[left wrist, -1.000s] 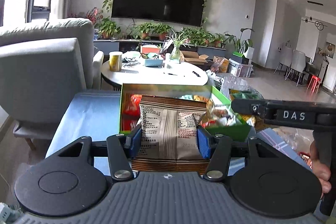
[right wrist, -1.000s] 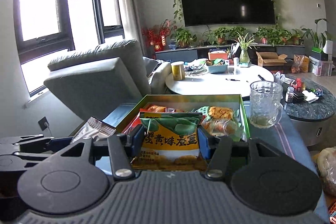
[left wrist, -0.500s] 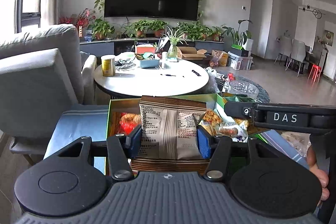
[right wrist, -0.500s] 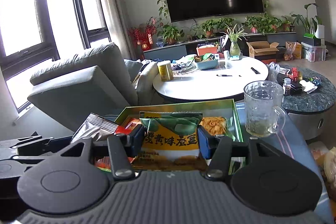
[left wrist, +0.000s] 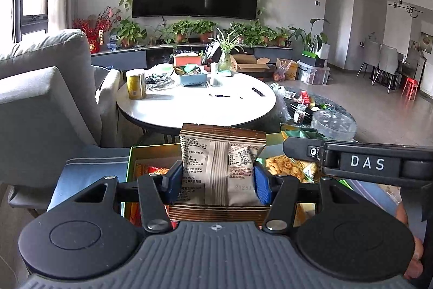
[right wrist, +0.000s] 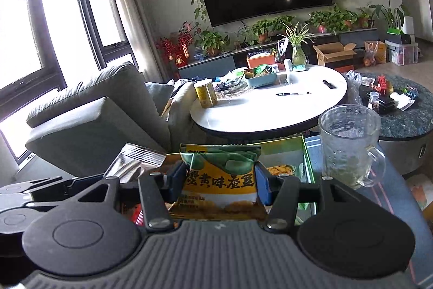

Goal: Organize snacks
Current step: 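Open both tools to drop the bags into the box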

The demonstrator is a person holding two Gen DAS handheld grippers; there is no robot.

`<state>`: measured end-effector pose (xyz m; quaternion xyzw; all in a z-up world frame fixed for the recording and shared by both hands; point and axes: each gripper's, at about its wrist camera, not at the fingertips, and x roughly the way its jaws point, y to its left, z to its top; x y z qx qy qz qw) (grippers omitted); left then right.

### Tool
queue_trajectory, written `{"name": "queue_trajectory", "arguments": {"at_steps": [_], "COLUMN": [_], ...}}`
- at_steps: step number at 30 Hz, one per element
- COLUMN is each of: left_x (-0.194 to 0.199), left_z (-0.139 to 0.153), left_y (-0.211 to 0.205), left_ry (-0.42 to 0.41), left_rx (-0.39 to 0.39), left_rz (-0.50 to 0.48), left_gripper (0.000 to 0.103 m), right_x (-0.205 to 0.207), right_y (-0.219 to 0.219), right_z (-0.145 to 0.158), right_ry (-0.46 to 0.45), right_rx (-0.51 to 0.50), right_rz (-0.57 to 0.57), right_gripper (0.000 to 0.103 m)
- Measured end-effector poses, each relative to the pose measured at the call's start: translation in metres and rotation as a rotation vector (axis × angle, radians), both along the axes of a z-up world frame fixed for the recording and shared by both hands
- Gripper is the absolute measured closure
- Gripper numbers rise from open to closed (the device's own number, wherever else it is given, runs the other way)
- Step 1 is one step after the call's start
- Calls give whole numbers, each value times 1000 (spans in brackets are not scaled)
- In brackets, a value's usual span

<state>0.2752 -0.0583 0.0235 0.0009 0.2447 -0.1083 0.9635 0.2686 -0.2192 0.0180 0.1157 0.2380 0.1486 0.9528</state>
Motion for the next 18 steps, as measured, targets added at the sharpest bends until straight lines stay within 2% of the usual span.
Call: {"name": "queue_trajectory", "arguments": {"at_steps": [3,7,9,15,18], "left_x": [10,16,14,-3,-16], "left_z": [-4,-8,-9,-2,3], "left_y": [0,2,5,10,8], "left_ry": [6,13,6,-9,-17], "left_rx": [1,0,0,-3,31], "left_rz": [-1,21,23,43,40], "left_gripper": [52,40,33,30,22], "right_x": [10,21,21,10,-2], "right_y": [2,7,6,0,0], "right_z": [-2,-6,-8,-6,-1], "right_ry": [8,15,13,14,10], "right_rx": [5,-6,11,39,46], "right_rz": [-2,1,-14,-20,-21], "right_gripper": [26,26,26,26,26]}}
